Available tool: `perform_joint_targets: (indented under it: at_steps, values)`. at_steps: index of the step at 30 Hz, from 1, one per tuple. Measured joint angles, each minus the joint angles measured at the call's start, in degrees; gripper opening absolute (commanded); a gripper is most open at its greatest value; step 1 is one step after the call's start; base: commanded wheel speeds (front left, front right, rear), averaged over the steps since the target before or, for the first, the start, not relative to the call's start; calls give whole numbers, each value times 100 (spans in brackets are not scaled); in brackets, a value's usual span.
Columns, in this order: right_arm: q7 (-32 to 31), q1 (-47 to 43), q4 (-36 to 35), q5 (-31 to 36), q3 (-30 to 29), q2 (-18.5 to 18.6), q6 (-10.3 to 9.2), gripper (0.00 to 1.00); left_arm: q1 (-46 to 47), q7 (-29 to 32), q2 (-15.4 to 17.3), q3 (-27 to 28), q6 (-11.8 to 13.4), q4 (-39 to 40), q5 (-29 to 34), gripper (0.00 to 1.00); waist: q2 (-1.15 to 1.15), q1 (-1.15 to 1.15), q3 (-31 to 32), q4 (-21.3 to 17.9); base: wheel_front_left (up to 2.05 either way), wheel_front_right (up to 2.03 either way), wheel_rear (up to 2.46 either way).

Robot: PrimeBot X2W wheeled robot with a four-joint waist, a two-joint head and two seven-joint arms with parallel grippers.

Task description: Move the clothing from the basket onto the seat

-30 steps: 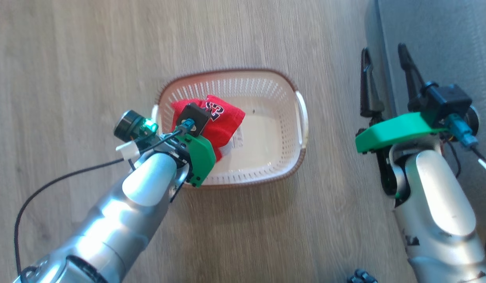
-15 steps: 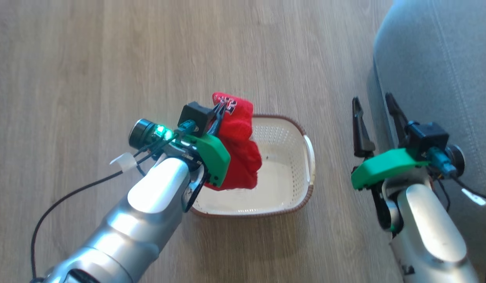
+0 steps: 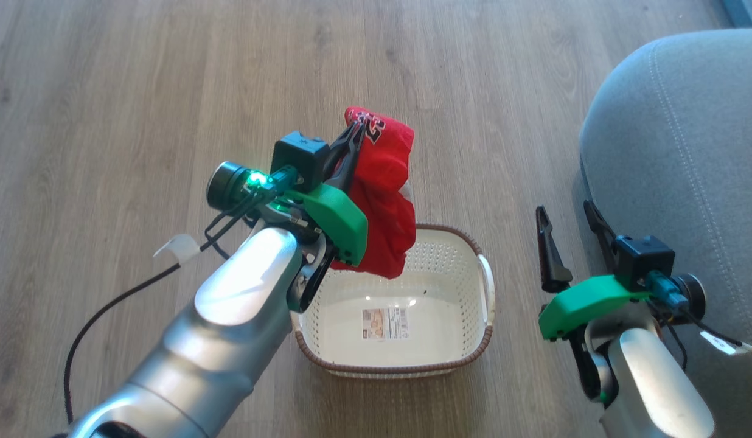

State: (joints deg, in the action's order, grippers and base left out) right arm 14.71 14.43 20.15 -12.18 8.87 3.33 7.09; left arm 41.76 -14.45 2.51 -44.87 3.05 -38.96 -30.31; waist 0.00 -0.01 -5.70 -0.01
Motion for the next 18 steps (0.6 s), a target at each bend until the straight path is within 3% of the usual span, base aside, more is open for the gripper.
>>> perform_joint_targets:
  at_steps: [18]
  values:
    - [0,-232,36,-105,97,-1,0,100,249,311,211,70,160,1333,8,0,0,0,165,-8,0,0,0]
